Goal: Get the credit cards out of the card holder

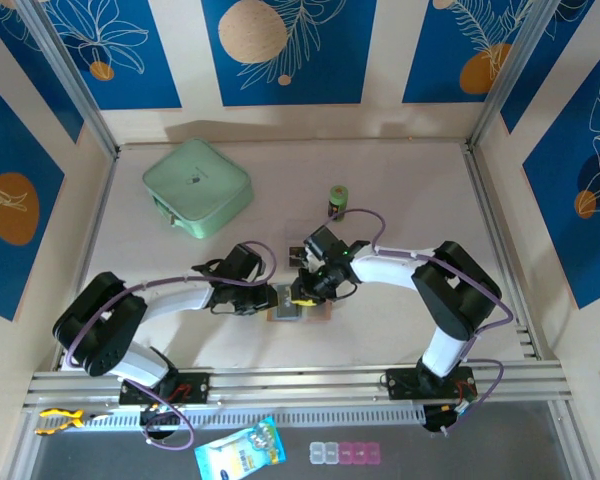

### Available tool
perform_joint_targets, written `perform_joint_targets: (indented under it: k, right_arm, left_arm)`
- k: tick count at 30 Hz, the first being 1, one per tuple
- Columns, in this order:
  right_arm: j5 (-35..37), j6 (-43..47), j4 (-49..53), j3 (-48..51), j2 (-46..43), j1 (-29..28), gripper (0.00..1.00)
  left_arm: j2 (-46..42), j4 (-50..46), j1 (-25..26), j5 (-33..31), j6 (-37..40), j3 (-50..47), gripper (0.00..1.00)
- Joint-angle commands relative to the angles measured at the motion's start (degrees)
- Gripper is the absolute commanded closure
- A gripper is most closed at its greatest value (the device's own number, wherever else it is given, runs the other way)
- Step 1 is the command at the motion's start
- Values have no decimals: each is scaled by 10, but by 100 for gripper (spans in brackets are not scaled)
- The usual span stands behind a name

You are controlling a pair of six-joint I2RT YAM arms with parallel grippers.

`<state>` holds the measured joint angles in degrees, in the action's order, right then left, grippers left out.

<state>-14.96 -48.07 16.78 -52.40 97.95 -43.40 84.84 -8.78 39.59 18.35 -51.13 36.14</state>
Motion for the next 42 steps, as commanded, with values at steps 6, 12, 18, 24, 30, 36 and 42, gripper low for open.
perform_joint_targets:
  k: [6,12,18,24,30,36,42]
  right_arm:
    - [47,17,60,-29,-15,-13,73]
    - [39,16,45,-19,-40,-13,74]
    - [13,17,29,-31,-8,-13,76]
    - [10,15,24,-27,17,-13,76]
    - [-14,6,-14,-12,20,-12,81]
    - [4,11,15,-16,23,-9,77]
    - [54,36,83,-26,18,-8,75]
  left_arm:
    - [1,-15,-6,-7,-4,-2,78]
    - [1,-10,-5,-2,-4,0,78]
    - [2,-13,-6,-2,-2,2,78]
    - [2,-13,-6,-3,-1,0,78]
    - [3,-12,-6,-2,-2,1,78]
    - [2,-12,-6,1,-2,2,78]
    - [-3,-15,-7,-2,-1,2,78]
